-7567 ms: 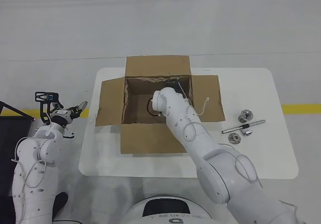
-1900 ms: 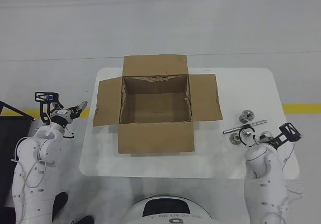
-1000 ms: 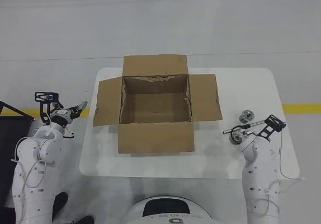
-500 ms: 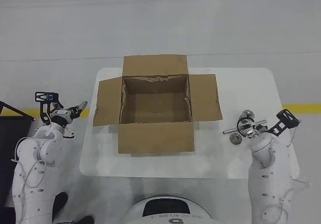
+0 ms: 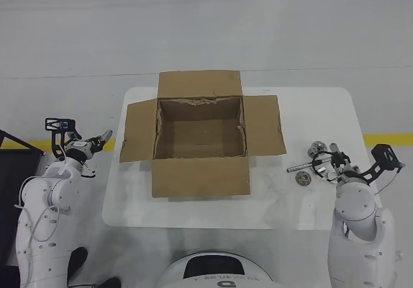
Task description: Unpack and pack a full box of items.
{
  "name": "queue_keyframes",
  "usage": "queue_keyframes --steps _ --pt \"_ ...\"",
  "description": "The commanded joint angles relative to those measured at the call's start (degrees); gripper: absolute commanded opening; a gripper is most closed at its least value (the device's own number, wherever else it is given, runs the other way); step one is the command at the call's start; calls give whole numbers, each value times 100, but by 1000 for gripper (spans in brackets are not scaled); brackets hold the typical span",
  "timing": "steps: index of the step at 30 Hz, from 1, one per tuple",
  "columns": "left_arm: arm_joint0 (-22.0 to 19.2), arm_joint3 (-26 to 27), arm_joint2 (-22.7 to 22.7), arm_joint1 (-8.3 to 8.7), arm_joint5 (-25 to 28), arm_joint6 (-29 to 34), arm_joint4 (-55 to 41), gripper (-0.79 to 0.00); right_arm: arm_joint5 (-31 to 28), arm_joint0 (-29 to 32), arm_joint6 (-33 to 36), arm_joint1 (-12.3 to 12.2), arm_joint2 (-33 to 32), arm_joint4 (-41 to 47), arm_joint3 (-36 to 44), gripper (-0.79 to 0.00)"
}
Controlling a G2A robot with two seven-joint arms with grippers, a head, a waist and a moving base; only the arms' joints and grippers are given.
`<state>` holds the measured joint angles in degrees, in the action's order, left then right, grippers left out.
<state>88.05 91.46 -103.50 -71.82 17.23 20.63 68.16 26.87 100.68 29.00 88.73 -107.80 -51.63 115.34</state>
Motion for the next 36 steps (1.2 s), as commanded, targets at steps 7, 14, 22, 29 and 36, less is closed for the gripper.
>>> queue_keyframes --steps 7,14,22,29,36 --pt "0 0 0 0 0 0 0 0 -1 0 -1 0 0 1 0 0" --pt "0 0 0 0 0 0 0 0 -1 0 -1 0 0 1 0 0" --pt "0 0 0 0 0 0 0 0 -1 0 -1 0 0 1 0 0" --pt "0 0 0 0 0 0 0 0 -1 0 -1 0 0 1 0 0" --pt "0 0 0 0 0 0 0 0 177 -60 -385 -59 -196 -720 -440 0"
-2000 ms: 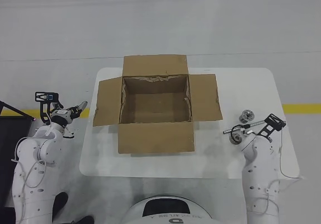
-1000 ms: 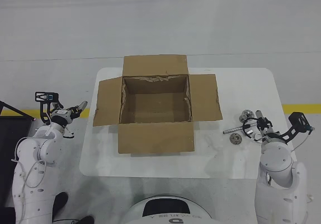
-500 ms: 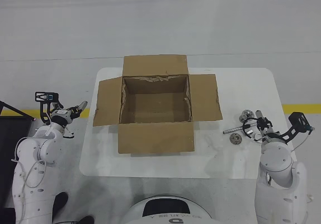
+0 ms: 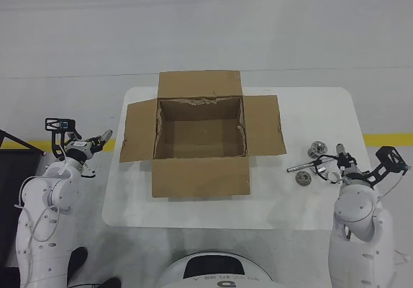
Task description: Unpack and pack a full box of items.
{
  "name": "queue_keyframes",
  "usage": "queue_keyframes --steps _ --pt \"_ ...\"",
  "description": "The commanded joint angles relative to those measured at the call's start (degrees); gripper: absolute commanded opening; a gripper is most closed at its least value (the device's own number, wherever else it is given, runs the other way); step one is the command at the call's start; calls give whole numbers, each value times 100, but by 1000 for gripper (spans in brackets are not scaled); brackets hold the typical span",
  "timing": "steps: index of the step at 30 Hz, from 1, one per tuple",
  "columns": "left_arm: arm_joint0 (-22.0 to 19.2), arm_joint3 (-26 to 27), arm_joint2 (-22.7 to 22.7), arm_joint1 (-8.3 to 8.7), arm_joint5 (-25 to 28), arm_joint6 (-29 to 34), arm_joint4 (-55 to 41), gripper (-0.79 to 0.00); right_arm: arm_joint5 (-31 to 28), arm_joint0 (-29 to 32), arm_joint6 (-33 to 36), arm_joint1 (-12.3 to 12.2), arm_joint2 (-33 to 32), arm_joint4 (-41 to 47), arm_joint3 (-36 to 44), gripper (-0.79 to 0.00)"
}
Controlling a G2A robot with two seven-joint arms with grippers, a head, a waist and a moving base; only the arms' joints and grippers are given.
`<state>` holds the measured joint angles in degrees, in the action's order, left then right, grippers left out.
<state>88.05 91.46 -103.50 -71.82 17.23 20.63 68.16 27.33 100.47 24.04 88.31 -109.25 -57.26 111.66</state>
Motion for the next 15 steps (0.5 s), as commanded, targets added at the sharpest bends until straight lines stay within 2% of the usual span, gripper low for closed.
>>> queue_keyframes --steps 1,4,5,6,8,9,10,11,13,15 --pt "0 0 0 0 0 0 0 0 285 -122 171 -31 -120 -269 -150 0" --pt "0 0 0 0 0 0 0 0 522 -361 544 -86 -155 -779 -504 -15" --pt "0 0 0 0 0 0 0 0 565 -454 727 -107 -149 -958 -611 -77" --pt "0 0 0 0 0 0 0 0 589 -556 896 -127 -143 -1096 -703 -99" --pt "0 0 0 0 0 0 0 0 514 -680 1363 -166 -139 -1286 -858 -197" --pt "0 0 0 0 0 0 0 0 473 -725 1547 -185 -177 -1336 -877 -234" --pt "0 0 0 0 0 0 0 0 439 -750 1674 -200 -219 -1366 -884 -237" --pt "0 0 0 0 0 0 0 0 414 -752 1761 -211 -266 -1370 -879 -249" --pt "0 0 0 0 0 0 0 0 376 -719 1850 -225 -351 -1347 -850 -406" --pt "0 0 0 0 0 0 0 0 445 -678 1817 -228 -400 -1358 -831 -434"
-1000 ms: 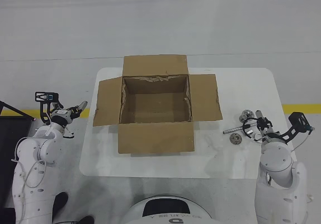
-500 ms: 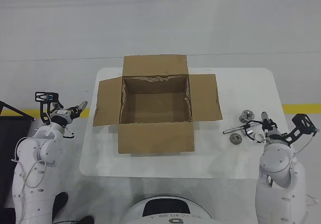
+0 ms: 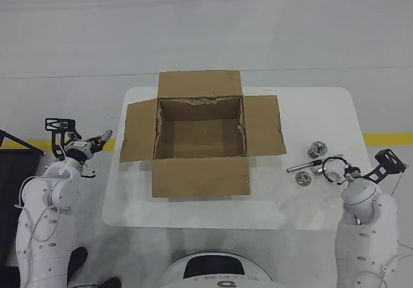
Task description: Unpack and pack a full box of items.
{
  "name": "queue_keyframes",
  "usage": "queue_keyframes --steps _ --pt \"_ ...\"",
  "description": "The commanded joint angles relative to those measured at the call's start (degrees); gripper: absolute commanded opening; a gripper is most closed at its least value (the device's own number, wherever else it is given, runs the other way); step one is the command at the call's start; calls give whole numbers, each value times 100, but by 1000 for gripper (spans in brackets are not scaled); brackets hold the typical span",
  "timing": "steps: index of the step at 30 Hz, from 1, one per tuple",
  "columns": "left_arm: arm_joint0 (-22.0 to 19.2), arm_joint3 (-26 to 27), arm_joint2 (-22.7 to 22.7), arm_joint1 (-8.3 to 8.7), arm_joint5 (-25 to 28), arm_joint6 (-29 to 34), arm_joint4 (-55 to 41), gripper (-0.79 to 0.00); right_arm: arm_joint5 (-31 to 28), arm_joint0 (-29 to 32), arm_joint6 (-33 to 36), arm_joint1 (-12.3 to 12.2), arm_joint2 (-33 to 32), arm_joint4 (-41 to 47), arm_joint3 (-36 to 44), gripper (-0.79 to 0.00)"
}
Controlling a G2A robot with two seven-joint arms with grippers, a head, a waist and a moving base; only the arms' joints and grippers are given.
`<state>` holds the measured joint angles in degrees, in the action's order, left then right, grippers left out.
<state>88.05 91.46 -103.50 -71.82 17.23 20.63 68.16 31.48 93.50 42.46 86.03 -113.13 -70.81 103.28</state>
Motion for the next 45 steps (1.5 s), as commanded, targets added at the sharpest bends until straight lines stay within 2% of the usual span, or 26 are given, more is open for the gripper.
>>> queue_keyframes --steps 1,35,36,41,45 --pt "0 0 0 0 0 0 0 0 29 19 -25 0 -12 -3 7 -434" --pt "0 0 0 0 0 0 0 0 29 19 -25 0 -12 -3 7 -434" --pt "0 0 0 0 0 0 0 0 22 19 -53 1 -17 16 3 0" --pt "0 0 0 0 0 0 0 0 -193 335 -327 8 -44 119 75 0" --pt "0 0 0 0 0 0 0 0 -456 593 -171 -8 -47 43 248 0"
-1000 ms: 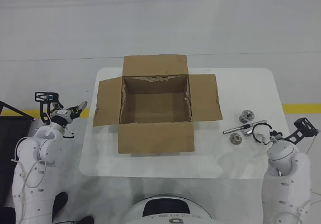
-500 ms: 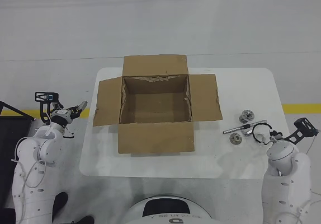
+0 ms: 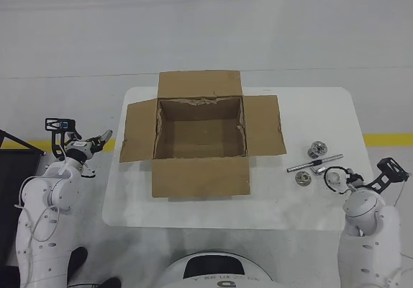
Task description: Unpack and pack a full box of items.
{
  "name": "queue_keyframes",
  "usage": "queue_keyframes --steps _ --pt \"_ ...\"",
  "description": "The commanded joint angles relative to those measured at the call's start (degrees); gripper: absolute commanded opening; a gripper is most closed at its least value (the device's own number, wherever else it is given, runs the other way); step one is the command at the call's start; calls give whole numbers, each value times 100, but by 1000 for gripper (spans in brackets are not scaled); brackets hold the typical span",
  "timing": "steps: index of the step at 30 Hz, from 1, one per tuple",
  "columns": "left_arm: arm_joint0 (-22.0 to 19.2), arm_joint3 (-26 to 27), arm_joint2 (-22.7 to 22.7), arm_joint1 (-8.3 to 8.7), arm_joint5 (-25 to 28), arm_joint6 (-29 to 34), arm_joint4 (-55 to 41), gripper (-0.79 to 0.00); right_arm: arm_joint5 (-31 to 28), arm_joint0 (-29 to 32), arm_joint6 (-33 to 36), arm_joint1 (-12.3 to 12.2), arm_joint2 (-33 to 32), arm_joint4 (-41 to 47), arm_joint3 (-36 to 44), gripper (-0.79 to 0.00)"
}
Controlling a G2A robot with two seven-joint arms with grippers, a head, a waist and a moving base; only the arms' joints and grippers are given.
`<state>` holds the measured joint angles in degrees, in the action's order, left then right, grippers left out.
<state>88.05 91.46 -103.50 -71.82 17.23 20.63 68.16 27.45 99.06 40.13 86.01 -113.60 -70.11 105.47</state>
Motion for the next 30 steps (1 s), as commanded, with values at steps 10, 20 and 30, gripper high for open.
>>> queue_keyframes --steps 10,20,30 --pt "0 0 0 0 0 0 0 0 115 61 31 3 546 -744 -136 -317" --pt "0 0 0 0 0 0 0 0 455 -369 285 2 871 -1371 -625 -443" --pt "0 0 0 0 0 0 0 0 518 -787 647 -18 946 -1710 -1012 -465"
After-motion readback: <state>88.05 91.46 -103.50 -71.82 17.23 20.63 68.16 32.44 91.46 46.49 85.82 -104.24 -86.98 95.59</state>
